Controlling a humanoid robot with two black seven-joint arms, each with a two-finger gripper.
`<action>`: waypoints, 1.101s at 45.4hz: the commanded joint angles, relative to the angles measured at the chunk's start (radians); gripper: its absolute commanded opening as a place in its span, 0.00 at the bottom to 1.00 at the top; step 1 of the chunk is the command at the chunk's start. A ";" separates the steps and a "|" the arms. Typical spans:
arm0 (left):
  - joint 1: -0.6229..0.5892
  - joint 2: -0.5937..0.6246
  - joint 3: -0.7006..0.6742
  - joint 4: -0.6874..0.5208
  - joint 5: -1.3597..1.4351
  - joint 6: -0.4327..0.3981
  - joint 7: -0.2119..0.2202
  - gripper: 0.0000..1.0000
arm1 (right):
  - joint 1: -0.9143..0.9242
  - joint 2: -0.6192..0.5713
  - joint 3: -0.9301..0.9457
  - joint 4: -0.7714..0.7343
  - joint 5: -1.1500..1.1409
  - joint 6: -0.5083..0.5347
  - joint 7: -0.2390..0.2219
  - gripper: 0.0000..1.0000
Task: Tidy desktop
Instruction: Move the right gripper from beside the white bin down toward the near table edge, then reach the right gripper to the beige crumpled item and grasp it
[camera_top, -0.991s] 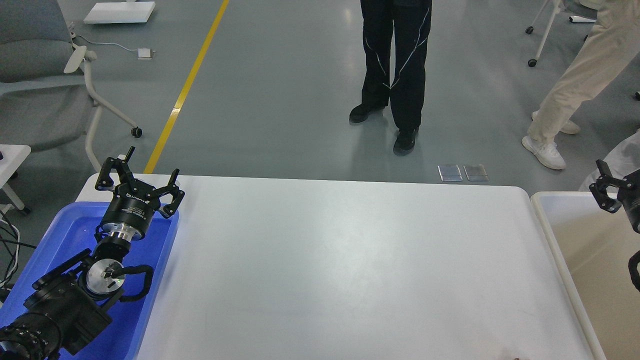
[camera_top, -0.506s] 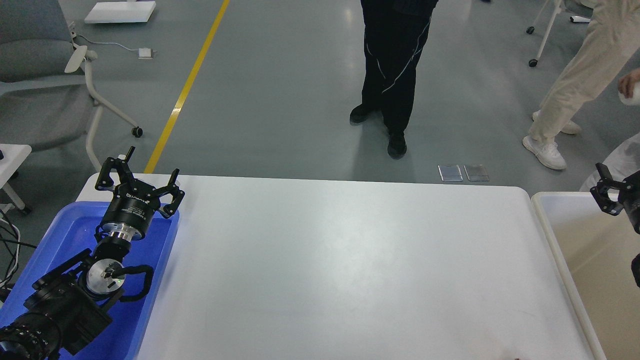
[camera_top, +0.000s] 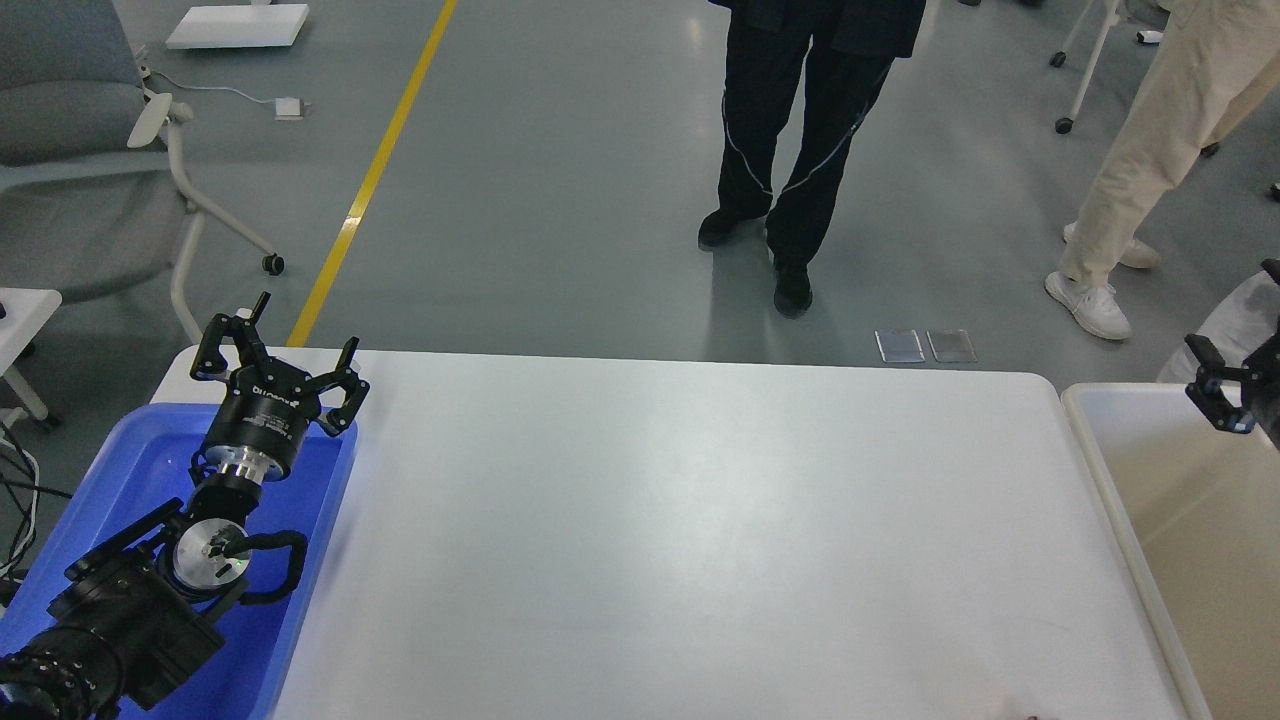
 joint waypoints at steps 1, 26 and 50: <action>0.000 0.000 0.000 0.000 0.000 0.000 0.000 1.00 | 0.125 -0.098 -0.262 0.013 -0.018 0.003 0.001 0.99; 0.001 0.000 0.000 0.000 0.000 0.000 0.000 1.00 | 0.402 -0.268 -0.939 0.188 -0.715 0.001 0.003 0.99; 0.001 0.000 0.000 0.000 0.000 0.000 0.000 1.00 | 0.432 -0.536 -1.011 0.742 -1.479 0.001 0.092 0.99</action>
